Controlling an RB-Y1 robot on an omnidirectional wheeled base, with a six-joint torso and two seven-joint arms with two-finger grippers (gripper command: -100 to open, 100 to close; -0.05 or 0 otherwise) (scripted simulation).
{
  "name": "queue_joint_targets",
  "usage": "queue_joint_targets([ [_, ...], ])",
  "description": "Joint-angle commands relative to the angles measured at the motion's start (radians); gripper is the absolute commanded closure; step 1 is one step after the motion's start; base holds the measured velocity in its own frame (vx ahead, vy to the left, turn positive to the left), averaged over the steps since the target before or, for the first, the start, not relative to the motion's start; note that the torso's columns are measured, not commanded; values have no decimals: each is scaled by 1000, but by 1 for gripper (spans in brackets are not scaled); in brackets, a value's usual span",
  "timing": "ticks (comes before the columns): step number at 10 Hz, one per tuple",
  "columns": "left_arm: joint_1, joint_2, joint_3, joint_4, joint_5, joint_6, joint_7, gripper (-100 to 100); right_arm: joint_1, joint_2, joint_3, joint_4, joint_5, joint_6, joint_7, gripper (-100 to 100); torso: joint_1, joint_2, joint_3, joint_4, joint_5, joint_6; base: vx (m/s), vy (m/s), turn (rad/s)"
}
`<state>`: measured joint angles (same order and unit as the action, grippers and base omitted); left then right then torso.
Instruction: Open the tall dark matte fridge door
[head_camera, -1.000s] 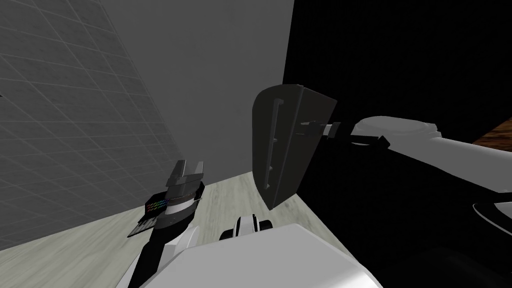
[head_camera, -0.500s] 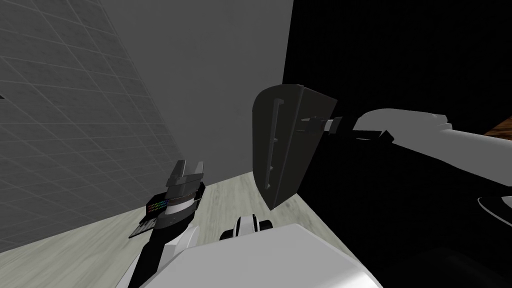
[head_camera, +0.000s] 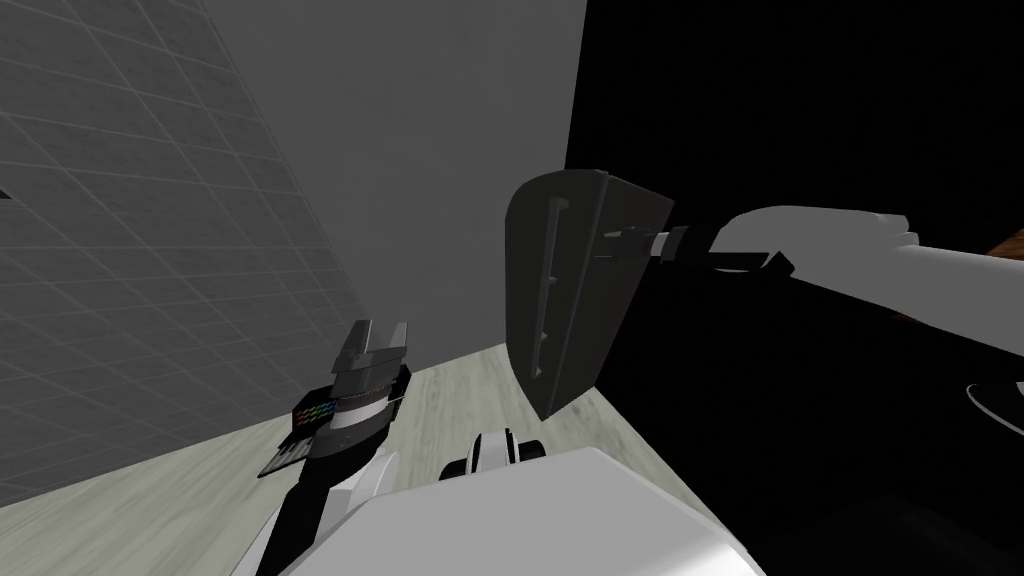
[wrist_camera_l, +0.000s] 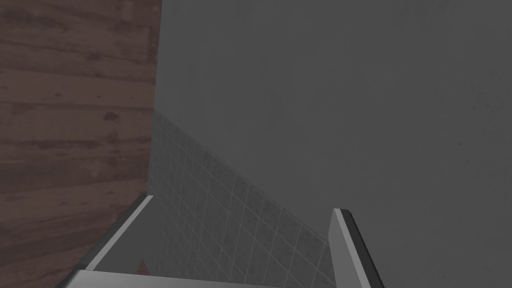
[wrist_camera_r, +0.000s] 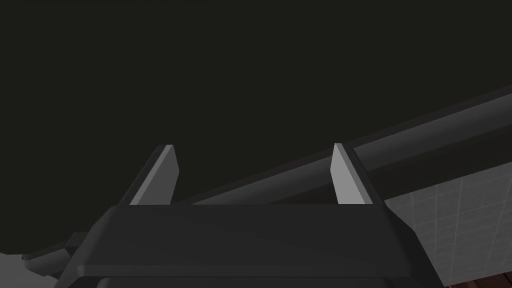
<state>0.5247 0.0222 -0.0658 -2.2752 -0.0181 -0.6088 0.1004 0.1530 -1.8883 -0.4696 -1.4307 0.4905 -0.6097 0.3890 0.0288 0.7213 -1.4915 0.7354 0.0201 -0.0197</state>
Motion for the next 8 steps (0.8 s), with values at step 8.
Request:
queue_joint_targets([
  [8, 0, 0, 0, 0, 0, 0, 0, 0, -42, -169, -70, 89, 54, -1, 22, -100, -1, -2, -1, -3, -1, 1, 5, 39, 4],
])
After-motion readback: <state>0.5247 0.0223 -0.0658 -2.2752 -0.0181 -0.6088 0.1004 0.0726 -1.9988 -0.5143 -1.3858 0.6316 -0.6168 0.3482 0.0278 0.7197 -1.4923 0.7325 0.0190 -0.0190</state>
